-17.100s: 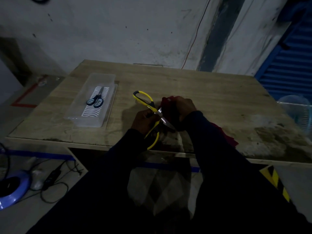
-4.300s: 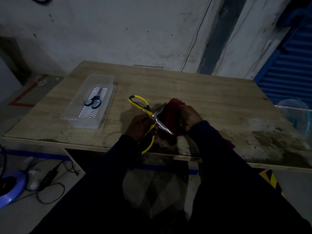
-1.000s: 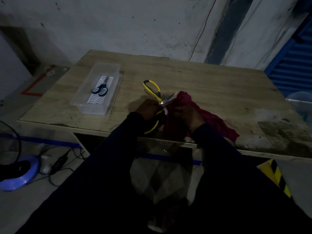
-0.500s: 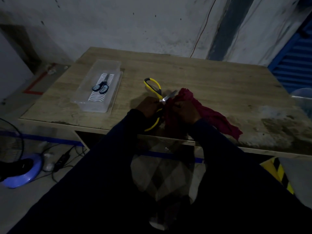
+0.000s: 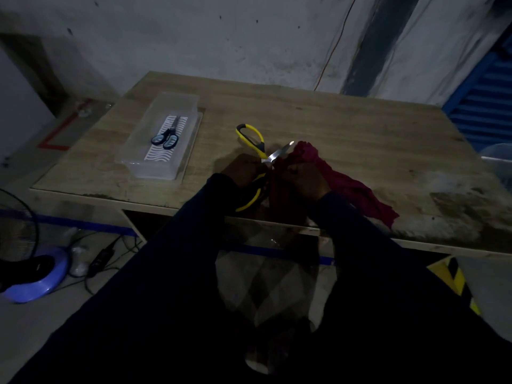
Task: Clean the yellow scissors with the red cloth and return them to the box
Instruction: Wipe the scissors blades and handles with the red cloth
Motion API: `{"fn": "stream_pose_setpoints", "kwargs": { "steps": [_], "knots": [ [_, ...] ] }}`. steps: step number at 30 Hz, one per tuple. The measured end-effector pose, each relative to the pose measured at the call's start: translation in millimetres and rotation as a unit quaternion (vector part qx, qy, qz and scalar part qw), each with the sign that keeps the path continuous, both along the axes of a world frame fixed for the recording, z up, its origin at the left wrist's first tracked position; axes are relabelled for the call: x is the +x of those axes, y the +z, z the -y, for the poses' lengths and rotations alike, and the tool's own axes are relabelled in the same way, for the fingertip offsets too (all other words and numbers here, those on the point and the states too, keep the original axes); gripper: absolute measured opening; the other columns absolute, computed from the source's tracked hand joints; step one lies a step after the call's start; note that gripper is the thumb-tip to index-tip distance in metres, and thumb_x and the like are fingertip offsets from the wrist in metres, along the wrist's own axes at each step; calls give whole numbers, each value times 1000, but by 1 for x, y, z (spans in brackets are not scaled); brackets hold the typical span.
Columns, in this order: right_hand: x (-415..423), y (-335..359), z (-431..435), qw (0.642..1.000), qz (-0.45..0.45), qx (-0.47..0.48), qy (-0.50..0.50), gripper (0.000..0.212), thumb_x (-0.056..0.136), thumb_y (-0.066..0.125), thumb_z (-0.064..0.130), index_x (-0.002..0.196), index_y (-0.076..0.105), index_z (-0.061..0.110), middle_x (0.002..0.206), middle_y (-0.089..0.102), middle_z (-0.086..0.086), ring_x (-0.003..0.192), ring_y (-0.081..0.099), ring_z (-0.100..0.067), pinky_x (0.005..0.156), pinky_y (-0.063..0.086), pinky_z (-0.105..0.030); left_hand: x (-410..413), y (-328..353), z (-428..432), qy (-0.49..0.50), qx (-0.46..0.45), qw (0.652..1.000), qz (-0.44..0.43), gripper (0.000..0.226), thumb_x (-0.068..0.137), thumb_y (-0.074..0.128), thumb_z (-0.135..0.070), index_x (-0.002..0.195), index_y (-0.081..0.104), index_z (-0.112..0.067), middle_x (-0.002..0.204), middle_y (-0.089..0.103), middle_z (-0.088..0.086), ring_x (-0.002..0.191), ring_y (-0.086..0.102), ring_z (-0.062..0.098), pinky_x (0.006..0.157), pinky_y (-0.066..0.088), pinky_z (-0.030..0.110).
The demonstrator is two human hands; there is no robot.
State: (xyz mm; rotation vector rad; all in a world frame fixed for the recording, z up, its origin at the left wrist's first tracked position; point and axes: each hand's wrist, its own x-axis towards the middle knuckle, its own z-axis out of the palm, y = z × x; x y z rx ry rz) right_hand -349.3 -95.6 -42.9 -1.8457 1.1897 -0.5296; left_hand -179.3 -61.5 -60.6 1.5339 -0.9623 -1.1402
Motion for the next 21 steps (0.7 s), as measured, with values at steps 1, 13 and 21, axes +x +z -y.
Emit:
{"fn": "stream_pose_setpoints", "kwargs": {
  "steps": [1, 13, 21],
  "knots": [
    [3, -1, -1, 1000, -18, -15, -8, 39, 90, 64, 37, 84, 73, 0, 86, 72, -21, 82, 70, -37, 76, 56, -52, 1, 0, 0, -3, -2, 1000, 11, 32, 84, 69, -14, 53, 71, -19, 57, 65, 2, 63, 59, 23, 70, 44, 37],
    [-26, 0, -19, 983, 123, 135, 39, 24, 91, 52, -8, 108, 66, 2, 98, 67, -14, 80, 65, -20, 82, 55, -38, 1, 11, -5, -54, 15, 997, 49, 26, 87, 67, -24, 75, 71, -2, 68, 69, 11, 66, 62, 27, 70, 48, 40],
    [11, 13, -14, 992, -120, -41, -7, 35, 93, 53, 8, 127, 59, 1, 129, 59, -18, 122, 53, -35, 98, 42, -32, 1, 11, -5, -44, -3, 991, 128, 26, 95, 59, -23, 75, 65, -7, 74, 63, 15, 66, 60, 22, 68, 45, 30]
  ]
}}
